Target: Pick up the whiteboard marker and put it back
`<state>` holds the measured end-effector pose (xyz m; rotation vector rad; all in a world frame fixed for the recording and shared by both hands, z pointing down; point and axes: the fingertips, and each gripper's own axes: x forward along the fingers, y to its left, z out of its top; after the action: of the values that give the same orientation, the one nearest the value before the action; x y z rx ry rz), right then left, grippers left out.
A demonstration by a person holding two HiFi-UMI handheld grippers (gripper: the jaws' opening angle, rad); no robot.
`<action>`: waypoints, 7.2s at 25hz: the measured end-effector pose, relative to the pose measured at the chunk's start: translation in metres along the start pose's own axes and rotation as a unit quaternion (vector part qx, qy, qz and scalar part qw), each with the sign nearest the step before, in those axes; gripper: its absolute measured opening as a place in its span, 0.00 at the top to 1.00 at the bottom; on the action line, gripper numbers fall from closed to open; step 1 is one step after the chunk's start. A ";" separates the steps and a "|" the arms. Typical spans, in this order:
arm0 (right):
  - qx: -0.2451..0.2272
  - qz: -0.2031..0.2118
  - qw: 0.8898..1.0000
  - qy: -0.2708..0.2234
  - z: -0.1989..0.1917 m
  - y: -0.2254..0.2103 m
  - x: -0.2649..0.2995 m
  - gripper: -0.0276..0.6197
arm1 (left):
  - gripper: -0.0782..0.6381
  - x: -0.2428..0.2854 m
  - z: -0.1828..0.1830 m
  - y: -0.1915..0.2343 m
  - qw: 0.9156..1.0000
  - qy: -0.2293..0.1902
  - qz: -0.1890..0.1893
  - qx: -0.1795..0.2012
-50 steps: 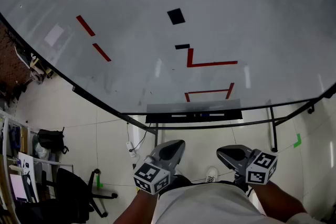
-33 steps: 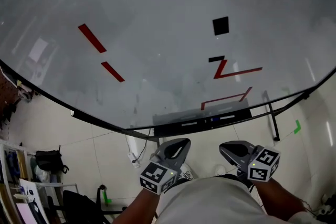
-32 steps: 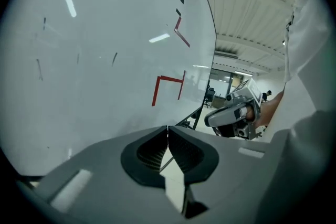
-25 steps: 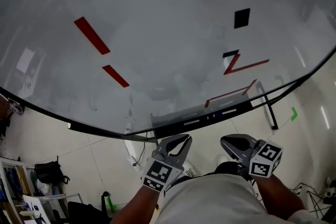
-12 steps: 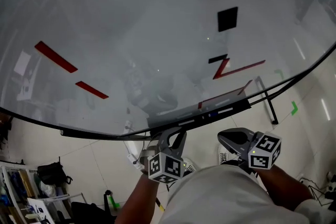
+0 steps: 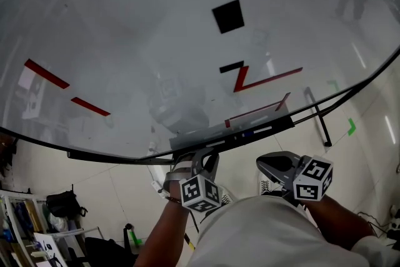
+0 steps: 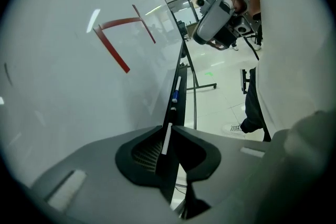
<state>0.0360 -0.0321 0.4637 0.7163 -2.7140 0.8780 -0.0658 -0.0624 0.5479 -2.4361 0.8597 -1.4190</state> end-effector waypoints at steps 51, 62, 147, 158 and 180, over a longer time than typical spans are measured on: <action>0.026 -0.016 0.999 -0.024 -0.009 -0.022 -0.029 0.95 | 0.81 0.069 -0.019 -0.009 0.985 0.129 -0.016 0.113; 0.027 -0.019 0.999 -0.026 -0.008 -0.023 -0.030 0.95 | 0.82 0.070 -0.016 -0.009 0.987 0.125 -0.014 0.102; 0.022 0.038 0.999 -0.018 0.018 0.001 -0.001 0.95 | 0.82 -0.093 0.048 0.024 0.815 -0.296 -0.114 -0.484; 0.018 0.037 0.999 -0.015 0.017 0.000 -0.005 0.95 | 0.82 -0.117 0.054 0.030 0.804 -0.330 -0.103 -0.484; 0.024 0.020 0.999 -0.032 0.022 -0.011 -0.013 0.95 | 0.82 -0.110 0.054 0.033 0.803 -0.334 -0.101 -0.484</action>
<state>0.0522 -0.0475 0.4474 0.7146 -2.7803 0.9489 -0.0735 -0.0327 0.4248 -3.4397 1.3392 0.0802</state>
